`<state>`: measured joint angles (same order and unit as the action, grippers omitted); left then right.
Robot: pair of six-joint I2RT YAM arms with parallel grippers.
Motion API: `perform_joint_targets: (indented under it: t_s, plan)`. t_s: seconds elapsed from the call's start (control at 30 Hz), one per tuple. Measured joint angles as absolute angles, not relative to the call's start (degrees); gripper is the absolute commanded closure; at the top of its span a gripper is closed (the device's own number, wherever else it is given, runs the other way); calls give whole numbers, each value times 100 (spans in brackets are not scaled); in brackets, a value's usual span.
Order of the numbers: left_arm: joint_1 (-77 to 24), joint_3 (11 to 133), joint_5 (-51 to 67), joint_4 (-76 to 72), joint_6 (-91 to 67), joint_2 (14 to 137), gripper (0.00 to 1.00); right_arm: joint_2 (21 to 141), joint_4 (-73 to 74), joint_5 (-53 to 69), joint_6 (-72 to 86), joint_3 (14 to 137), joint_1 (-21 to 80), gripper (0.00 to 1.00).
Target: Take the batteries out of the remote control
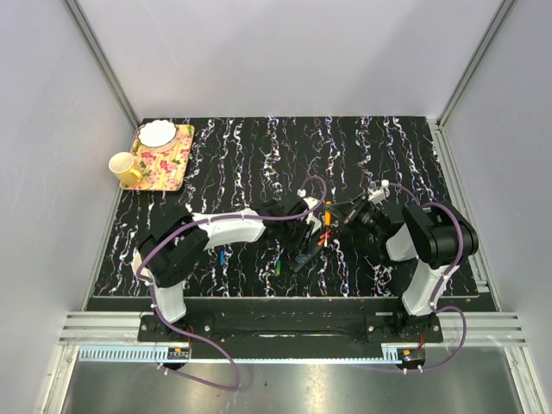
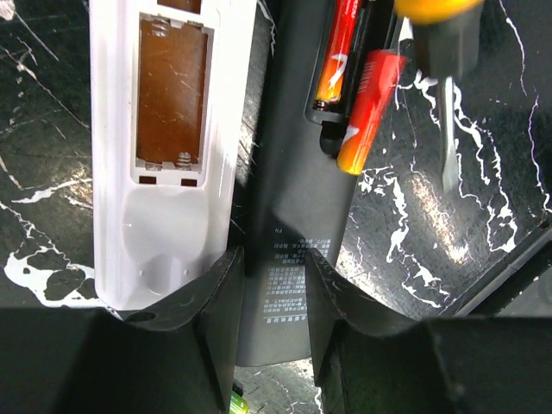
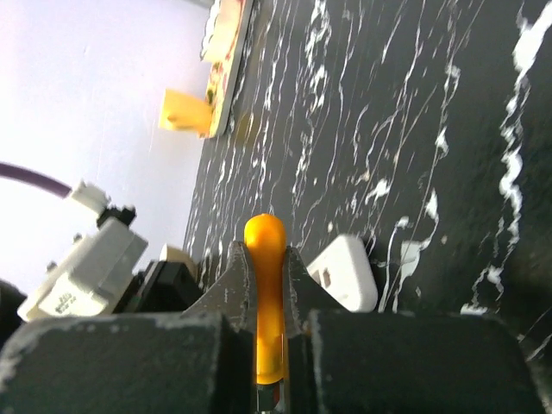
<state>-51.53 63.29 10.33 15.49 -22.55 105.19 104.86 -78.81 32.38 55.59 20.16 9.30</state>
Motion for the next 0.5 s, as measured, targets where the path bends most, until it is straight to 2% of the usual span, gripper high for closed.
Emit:
perform_joint_targets:
  t_s: [0.33, 0.5]
  plan:
    - [-5118, 6405, 1028, 1446, -2252, 10597, 100, 10462, -7642, 3667, 5734, 1953, 980, 100]
    - [-5111, 6403, 1022, 1400, -2252, 10604, 100, 10090, -7317, 3669, 5614, 2014, 980, 100]
